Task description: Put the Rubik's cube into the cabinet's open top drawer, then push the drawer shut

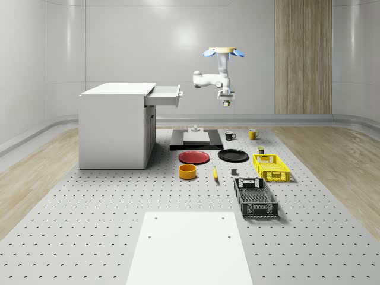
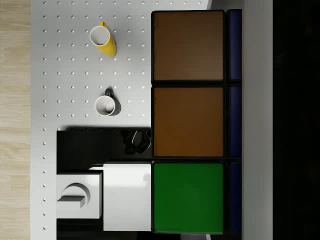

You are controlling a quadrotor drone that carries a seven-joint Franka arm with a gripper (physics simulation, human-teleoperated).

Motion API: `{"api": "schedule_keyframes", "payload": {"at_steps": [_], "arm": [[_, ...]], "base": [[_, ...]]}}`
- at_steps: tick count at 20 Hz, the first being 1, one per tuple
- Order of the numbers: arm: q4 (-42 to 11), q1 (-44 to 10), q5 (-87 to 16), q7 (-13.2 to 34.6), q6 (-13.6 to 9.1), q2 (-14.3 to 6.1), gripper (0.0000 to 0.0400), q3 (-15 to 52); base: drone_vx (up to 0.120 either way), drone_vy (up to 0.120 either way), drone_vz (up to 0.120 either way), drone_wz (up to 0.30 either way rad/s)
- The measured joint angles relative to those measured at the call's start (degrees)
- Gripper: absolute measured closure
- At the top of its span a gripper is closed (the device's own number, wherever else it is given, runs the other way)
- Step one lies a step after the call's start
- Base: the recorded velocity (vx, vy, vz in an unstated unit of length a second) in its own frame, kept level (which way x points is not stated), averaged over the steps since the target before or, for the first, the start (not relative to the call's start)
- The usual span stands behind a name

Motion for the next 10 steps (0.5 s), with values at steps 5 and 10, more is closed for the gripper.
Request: {"api": "schedule_keyframes", "payload": {"at_steps": [5, 10], "arm": [[0.0, -0.1, 0.2, 0.0, 0.4, -0.4, 0.0075, 0.0], [0.0, -0.1, 0.3, 0.1, 0.7, -0.7, 0.0075, 0.1]], "base": [[0.000, -0.120, 0.120, 0.000], [0.000, -0.120, 0.120, 0.000]]}}
